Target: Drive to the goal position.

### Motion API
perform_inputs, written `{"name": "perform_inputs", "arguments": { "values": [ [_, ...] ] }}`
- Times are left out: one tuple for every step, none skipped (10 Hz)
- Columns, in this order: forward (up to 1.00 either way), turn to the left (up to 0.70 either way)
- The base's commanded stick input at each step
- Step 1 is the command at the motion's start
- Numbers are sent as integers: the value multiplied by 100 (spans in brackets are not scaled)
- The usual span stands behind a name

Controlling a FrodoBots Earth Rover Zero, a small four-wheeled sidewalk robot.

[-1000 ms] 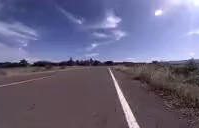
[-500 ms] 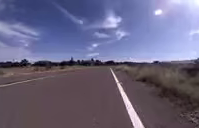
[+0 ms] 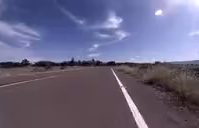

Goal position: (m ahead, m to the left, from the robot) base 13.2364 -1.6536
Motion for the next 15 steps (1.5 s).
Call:
{"name": "perform_inputs", "arguments": {
  "values": [
    [100,0],
    [100,0],
    [100,0],
    [100,0],
    [100,0],
    [99,0],
    [98,0],
    [98,0],
    [98,0],
    [98,0],
    [98,0],
    [99,0],
    [100,0],
    [100,0],
    [100,0]
  ]
}}
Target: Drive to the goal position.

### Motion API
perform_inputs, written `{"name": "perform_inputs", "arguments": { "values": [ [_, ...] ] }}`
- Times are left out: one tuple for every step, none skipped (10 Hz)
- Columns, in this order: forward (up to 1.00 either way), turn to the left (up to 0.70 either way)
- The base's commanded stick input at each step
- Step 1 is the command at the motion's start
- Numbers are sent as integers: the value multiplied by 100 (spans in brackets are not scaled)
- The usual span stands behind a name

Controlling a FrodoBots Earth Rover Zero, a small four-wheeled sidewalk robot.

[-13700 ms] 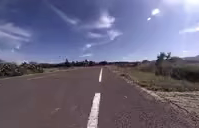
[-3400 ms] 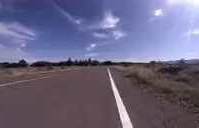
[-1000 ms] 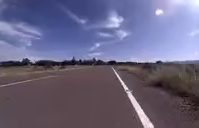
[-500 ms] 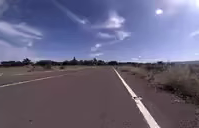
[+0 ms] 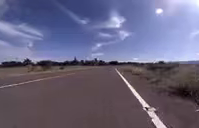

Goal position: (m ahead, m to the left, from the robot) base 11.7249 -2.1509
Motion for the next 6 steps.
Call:
{"name": "perform_inputs", "arguments": {
  "values": [
    [100,0],
    [100,-23],
    [100,-32],
    [100,-40],
    [100,-40],
    [100,-40]
  ]
}}
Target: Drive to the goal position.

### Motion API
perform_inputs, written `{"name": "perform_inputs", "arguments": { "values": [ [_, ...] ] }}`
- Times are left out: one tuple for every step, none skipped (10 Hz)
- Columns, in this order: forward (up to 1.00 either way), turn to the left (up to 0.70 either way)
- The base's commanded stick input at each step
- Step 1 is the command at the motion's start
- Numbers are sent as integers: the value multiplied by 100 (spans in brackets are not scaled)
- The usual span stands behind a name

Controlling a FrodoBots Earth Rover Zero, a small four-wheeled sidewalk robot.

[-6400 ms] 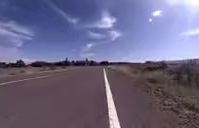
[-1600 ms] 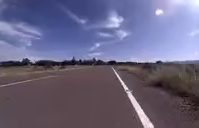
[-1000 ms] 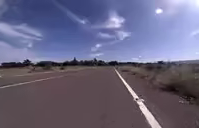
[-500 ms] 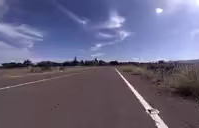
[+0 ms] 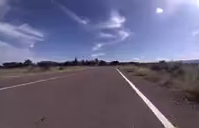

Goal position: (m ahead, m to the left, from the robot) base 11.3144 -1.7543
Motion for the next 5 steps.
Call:
{"name": "perform_inputs", "arguments": {
  "values": [
    [100,-40],
    [100,-35],
    [100,-15],
    [100,0],
    [100,0]
  ]
}}
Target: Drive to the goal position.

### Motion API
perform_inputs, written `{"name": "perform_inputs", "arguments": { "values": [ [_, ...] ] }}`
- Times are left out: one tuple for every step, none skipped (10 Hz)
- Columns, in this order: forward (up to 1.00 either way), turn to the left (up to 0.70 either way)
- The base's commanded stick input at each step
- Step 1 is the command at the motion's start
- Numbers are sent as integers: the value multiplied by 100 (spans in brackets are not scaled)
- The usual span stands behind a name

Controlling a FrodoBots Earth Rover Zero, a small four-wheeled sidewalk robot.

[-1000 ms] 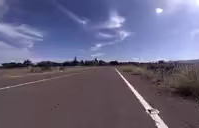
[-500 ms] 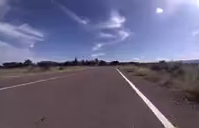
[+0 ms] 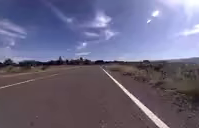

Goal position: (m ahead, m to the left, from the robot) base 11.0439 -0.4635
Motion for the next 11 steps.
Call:
{"name": "perform_inputs", "arguments": {
  "values": [
    [100,0],
    [100,0],
    [100,0],
    [100,0],
    [100,0],
    [100,0],
    [100,0],
    [100,0],
    [100,0],
    [100,0],
    [100,0]
  ]
}}
